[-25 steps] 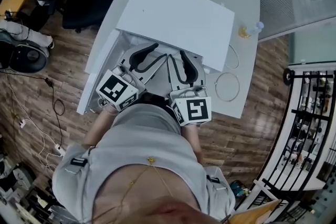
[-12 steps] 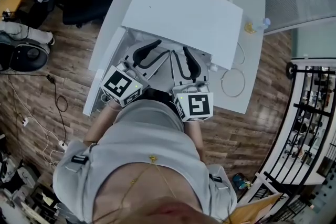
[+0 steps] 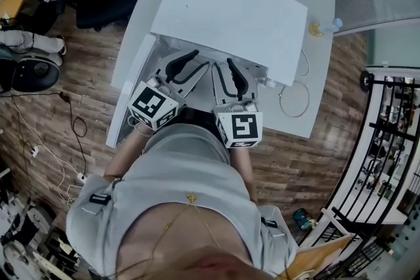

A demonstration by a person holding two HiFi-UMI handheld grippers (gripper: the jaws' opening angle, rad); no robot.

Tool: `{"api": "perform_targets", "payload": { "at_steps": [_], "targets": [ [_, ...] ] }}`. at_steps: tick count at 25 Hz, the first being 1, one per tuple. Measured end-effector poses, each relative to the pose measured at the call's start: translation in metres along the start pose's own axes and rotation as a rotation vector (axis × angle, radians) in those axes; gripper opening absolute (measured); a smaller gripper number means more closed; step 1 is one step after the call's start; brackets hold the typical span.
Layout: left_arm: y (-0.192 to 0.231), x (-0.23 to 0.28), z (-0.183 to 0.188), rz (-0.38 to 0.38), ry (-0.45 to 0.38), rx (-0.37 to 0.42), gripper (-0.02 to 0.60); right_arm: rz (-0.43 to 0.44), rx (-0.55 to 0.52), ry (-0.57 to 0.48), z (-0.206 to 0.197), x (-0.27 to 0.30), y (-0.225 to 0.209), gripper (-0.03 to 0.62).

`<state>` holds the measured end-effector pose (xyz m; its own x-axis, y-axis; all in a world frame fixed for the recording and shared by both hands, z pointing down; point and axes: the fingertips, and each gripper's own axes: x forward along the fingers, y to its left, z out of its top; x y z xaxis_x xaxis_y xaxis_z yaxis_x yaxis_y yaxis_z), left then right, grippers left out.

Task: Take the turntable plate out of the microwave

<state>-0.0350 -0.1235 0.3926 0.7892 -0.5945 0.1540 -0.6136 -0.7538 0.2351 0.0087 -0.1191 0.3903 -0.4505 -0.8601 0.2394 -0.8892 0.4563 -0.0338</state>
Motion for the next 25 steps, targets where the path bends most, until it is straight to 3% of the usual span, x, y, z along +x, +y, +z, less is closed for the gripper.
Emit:
{"api": "perform_targets", "payload": {
  "at_steps": [19,25],
  "targets": [
    [0.029,0.008,-0.094,0.058,0.165,-0.097,0.163,-0.026,0.085,0.211,-0.104,0.022,-0.009,0.138],
    [0.040,0.013,-0.125,0.071,0.232,-0.089,0.161,-0.035,0.079,0.275,-0.133,0.034,-0.013,0.138]
  ]
}}
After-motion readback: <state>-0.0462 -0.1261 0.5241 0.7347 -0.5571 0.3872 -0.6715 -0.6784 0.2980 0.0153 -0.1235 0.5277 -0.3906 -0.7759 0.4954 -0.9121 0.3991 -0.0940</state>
